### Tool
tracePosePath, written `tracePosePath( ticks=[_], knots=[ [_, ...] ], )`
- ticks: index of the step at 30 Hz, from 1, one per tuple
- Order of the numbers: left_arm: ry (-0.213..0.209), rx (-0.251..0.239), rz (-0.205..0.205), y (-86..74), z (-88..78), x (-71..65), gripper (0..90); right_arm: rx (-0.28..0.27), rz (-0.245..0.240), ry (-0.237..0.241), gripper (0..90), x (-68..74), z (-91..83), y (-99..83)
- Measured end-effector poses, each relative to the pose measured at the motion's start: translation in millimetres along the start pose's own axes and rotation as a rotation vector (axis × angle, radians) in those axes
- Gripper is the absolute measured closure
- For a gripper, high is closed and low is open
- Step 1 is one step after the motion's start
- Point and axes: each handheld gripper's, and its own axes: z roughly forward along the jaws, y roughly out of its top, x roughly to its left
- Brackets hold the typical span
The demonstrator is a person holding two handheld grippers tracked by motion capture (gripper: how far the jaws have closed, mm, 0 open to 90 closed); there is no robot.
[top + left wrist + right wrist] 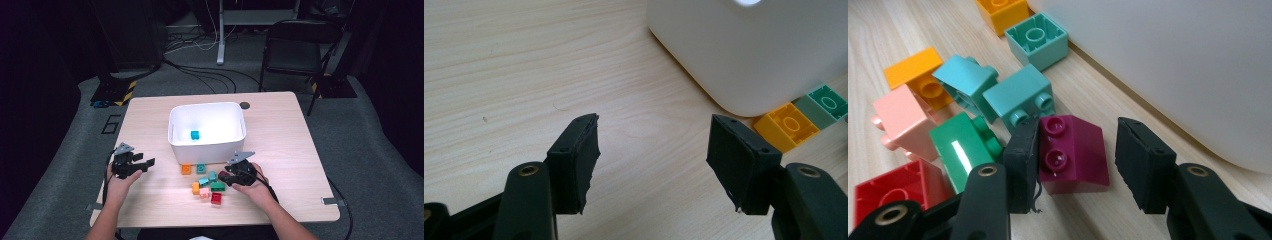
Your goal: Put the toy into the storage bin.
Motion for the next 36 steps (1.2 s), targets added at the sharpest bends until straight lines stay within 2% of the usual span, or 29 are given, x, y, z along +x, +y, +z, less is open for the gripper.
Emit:
tracePosePath(
  ticks=[13,18,23,36],
  knots=[
    [-0.002,0.002,0.000,0.1,0.0,-0.3,37.1,0.027,0.005,-0.013,51.3,-4.7,7.4,-5.1],
    [-0.002,0.002,0.000,0.1,0.0,-0.3,37.1,0.023,-0.018,-0.029,56.8,-3.4,8.1,-5.1],
    [-0.001,0.000,0.001,0.3,0.1,-0.2,37.1,0.035,-0.025,-0.038,57.6,-2.2,7.7,-3.7],
    [-0.003,0.006,0.003,0.5,-0.8,0.2,37.2,0.016,-0.044,-0.014,57.8,1.6,0.8,1.9]
  ],
)
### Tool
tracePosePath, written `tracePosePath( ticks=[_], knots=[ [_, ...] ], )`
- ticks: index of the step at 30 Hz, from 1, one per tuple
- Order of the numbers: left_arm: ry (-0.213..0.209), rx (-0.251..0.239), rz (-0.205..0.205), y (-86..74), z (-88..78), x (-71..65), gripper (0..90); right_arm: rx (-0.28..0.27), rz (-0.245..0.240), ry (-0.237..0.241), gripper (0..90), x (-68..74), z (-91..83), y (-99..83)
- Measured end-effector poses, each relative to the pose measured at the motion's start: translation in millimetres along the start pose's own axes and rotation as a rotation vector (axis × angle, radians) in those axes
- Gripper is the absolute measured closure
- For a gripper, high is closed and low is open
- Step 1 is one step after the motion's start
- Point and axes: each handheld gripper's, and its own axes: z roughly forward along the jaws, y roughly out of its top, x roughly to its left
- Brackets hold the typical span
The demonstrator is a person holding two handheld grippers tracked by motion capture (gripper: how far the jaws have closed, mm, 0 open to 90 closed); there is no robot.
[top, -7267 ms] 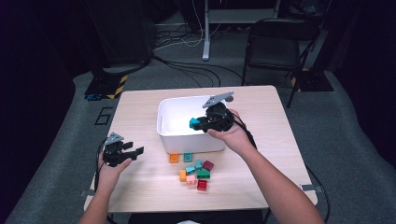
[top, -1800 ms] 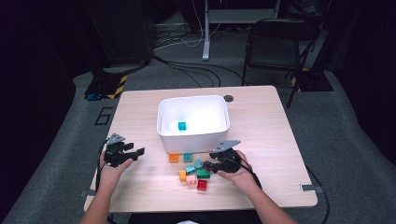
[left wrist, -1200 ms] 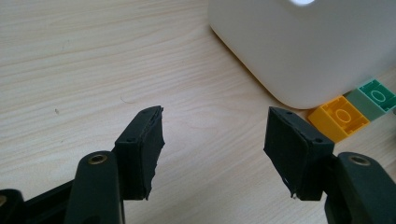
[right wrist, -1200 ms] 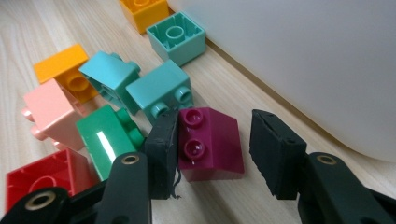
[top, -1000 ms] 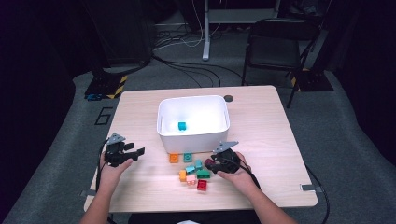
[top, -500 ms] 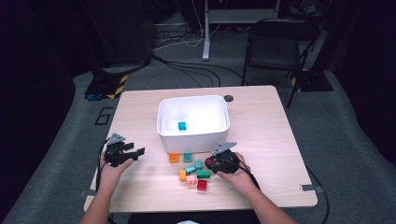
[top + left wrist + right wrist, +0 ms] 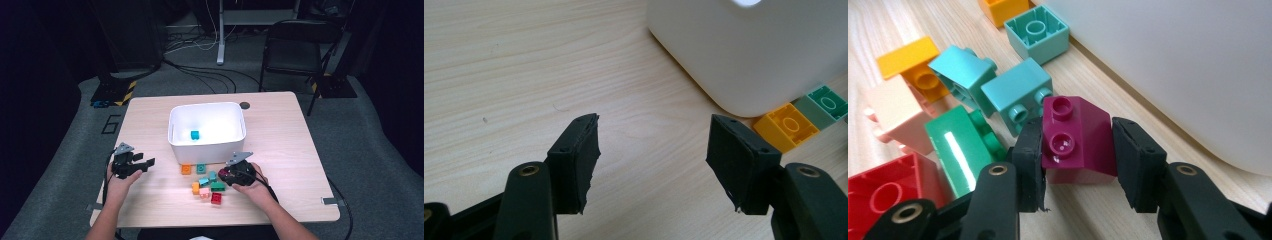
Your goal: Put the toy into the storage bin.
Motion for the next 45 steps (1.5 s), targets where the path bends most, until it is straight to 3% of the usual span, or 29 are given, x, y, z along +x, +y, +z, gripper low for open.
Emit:
tracePosePath(
  ticks=[12,29,45],
  knots=[
    [0.002,-0.005,-0.001,-0.2,-0.4,0.7,37.2,-0.018,0.015,0.028,57.9,6.3,-14.7,9.5],
    [0.004,-0.005,-0.002,-0.3,-0.7,0.2,37.3,-0.035,-0.019,0.084,57.9,19.8,-34.8,32.2],
    [0.006,-0.004,-0.001,-0.4,-0.7,0.3,37.3,-0.030,-0.047,0.117,57.9,21.0,-52.2,57.6]
  ],
)
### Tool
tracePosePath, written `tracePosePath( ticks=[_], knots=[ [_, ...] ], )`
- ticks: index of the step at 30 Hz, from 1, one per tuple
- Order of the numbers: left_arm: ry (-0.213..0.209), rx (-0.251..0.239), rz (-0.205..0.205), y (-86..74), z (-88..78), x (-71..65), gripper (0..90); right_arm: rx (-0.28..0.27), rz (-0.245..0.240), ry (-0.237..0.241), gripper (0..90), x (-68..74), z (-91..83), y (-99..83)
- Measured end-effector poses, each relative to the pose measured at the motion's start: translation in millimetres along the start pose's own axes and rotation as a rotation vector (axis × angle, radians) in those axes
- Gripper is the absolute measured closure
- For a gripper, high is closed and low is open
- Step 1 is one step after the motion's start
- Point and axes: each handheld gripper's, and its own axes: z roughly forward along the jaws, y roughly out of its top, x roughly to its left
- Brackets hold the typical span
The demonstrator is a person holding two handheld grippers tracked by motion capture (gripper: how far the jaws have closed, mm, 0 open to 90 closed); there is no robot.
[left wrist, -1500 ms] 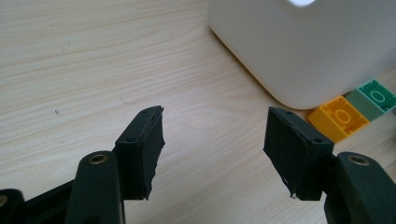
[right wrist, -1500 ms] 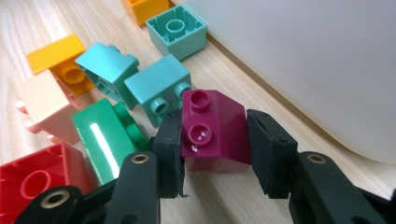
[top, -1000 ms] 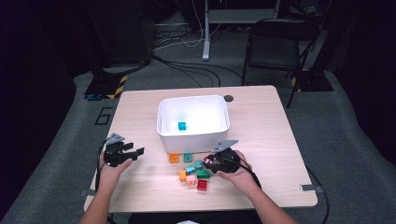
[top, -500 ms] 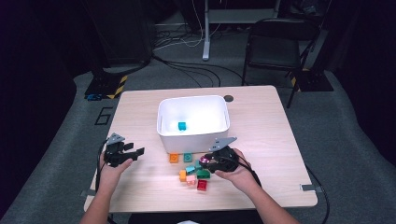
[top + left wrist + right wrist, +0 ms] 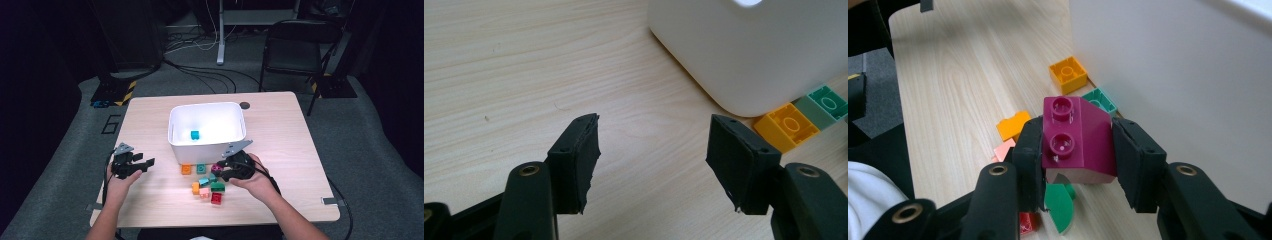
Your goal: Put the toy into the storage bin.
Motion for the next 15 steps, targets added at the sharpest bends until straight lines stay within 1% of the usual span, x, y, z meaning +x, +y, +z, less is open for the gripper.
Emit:
tracePosePath(
  ticks=[5,6,11,15],
  knots=[
    [0.000,0.001,0.000,0.0,0.0,0.3,37.3,-0.004,0.011,0.019,58.0,0.0,-5.7,8.4],
    [0.000,0.001,0.000,0.0,0.0,0.3,37.3,-0.005,0.003,0.020,57.9,-0.4,-7.1,10.8],
    [0.000,-0.001,-0.001,0.0,0.1,0.4,37.3,-0.009,-0.002,0.020,57.9,-0.7,-12.1,18.7],
    [-0.001,0.002,-0.001,-0.1,0.2,0.4,37.3,-0.013,-0.010,0.022,57.9,-2.0,-18.2,29.8]
  ],
)
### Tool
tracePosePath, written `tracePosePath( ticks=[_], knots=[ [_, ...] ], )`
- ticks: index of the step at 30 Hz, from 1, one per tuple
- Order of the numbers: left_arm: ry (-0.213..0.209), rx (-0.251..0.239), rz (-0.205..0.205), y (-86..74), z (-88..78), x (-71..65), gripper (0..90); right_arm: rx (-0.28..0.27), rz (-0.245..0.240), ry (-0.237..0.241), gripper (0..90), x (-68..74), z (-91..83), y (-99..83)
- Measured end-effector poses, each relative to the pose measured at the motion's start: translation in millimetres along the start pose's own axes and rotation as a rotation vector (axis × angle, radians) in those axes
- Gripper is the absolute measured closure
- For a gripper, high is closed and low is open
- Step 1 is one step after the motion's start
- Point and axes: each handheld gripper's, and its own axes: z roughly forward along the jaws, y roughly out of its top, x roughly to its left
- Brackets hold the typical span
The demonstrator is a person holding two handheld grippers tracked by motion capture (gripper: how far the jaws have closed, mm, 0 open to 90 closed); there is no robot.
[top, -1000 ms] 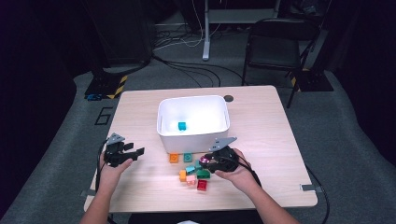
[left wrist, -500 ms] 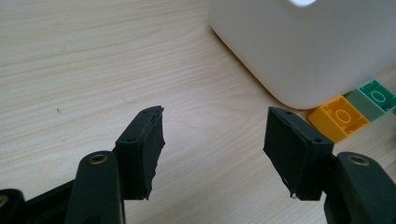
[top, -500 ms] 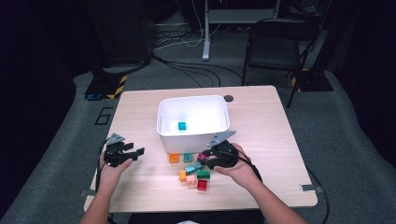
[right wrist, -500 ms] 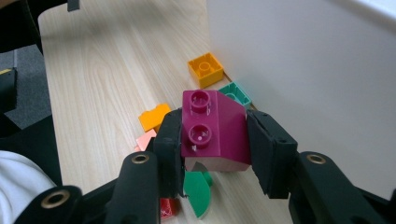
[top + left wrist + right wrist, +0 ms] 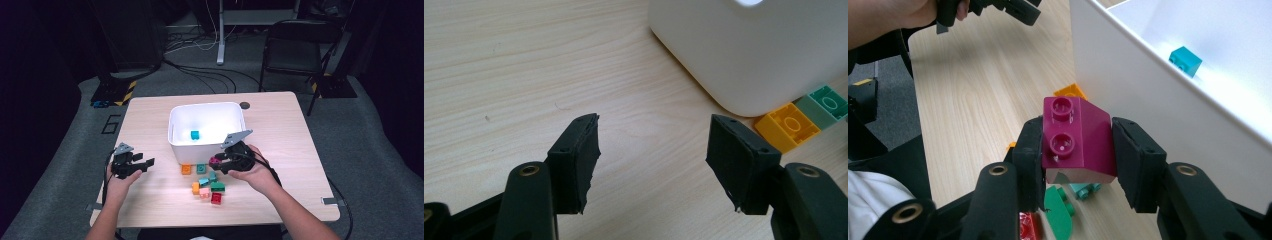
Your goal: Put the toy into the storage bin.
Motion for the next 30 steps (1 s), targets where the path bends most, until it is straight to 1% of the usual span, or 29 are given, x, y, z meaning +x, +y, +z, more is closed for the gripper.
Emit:
tracePosePath(
  ticks=[4,7,9,12,13,16,17,22,23,24,26,27,28,30],
  knots=[
    [0.000,-0.001,-0.002,0.0,0.2,0.1,37.3,-0.004,0.010,0.011,57.9,-1.1,-2.5,4.9],
    [-0.001,-0.001,-0.002,0.1,0.3,0.1,37.3,-0.018,0.019,0.032,57.9,-3.3,-6.1,14.4],
    [0.000,-0.005,-0.003,0.0,0.3,0.2,37.3,-0.021,0.019,0.033,57.9,-3.5,-7.0,16.8],
    [0.000,0.000,-0.004,0.0,-0.3,0.7,37.3,-0.022,0.004,0.025,57.9,-4.3,-9.6,25.2],
    [0.002,0.001,-0.003,-0.1,-0.3,1.0,37.3,-0.020,-0.001,0.029,58.0,-5.2,-9.9,26.4],
    [0.000,-0.001,-0.005,-0.1,-0.3,0.8,37.3,-0.022,0.007,0.030,57.9,-6.0,-10.4,31.3],
    [0.000,0.000,-0.005,0.0,-0.2,0.9,37.3,-0.023,-0.003,0.030,57.9,-7.0,-10.4,33.0],
    [-0.001,0.000,-0.004,0.0,-0.1,1.0,37.3,-0.025,0.004,0.021,58.0,-9.5,-9.4,41.2],
    [-0.001,-0.001,-0.005,0.0,-0.2,1.0,37.3,-0.029,-0.001,0.021,57.9,-11.3,-8.7,43.2],
    [0.000,-0.001,-0.005,0.0,-0.2,1.0,37.3,-0.027,0.007,0.019,57.9,-12.2,-8.2,44.9],
    [0.000,-0.004,-0.007,-0.1,-0.2,1.6,37.3,-0.028,-0.005,0.007,57.9,-17.2,-5.9,50.0],
    [0.000,-0.004,-0.007,-0.1,-0.2,1.6,37.3,-0.028,-0.005,0.007,57.9,-17.2,-5.9,50.0],
    [-0.001,-0.006,-0.009,-0.3,-0.2,1.7,37.3,-0.026,0.003,0.005,57.9,-18.2,-5.2,51.6],
    [0.001,-0.003,-0.008,-0.3,-0.8,2.7,37.3,-0.028,0.004,-0.006,57.9,-23.6,-2.1,56.1]
  ],
)
